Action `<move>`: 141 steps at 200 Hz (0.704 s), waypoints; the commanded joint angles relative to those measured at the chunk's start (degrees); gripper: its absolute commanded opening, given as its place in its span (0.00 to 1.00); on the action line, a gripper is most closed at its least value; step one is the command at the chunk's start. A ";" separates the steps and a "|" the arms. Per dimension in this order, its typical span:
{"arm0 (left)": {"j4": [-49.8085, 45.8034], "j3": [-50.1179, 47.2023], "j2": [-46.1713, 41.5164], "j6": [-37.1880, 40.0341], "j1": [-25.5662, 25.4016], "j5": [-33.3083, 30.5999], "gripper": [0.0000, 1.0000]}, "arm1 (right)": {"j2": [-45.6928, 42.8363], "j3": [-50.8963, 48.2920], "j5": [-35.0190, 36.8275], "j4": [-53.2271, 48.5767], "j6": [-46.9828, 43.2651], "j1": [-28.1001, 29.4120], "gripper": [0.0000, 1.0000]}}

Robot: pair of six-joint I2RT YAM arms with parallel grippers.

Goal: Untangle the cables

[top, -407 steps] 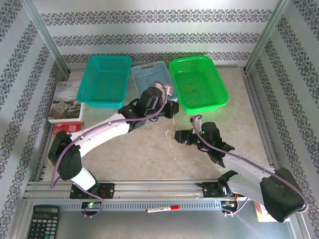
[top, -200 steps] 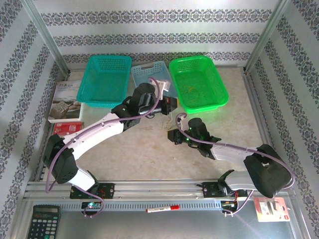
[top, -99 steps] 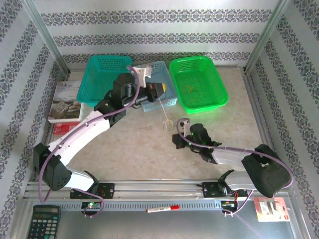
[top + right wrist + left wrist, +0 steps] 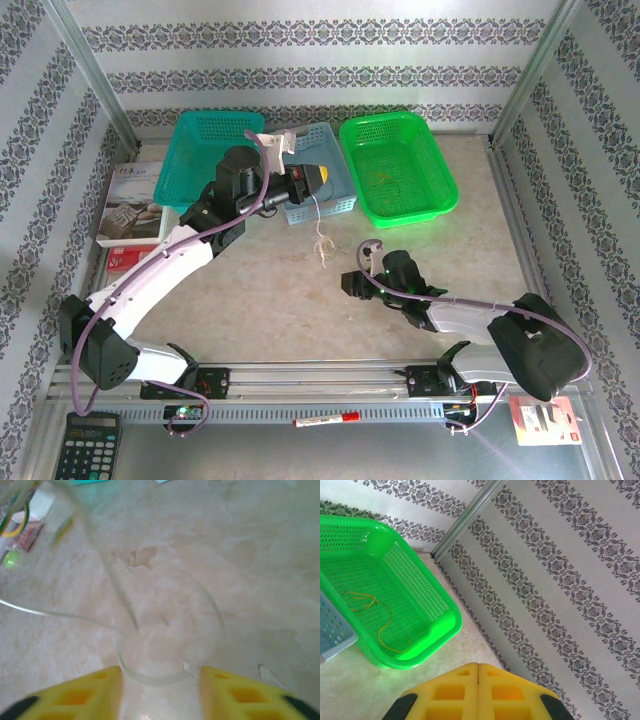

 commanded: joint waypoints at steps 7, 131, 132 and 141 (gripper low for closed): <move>4.36 -2.00 -2.14 -1.95 0.69 2.35 0.00 | -6.66 0.05 -1.03 -4.70 -0.69 0.49 0.57; 5.70 -4.33 -1.71 -3.19 0.08 3.00 0.00 | -10.37 19.88 0.99 -9.35 -5.12 4.50 0.71; 5.70 -4.29 -1.68 -3.21 0.03 3.00 0.00 | -10.25 19.94 0.97 -9.28 -5.16 4.55 0.71; 5.89 -4.23 -1.59 -3.28 -0.17 3.00 0.00 | -9.30 21.09 1.05 -8.93 -5.42 4.89 0.71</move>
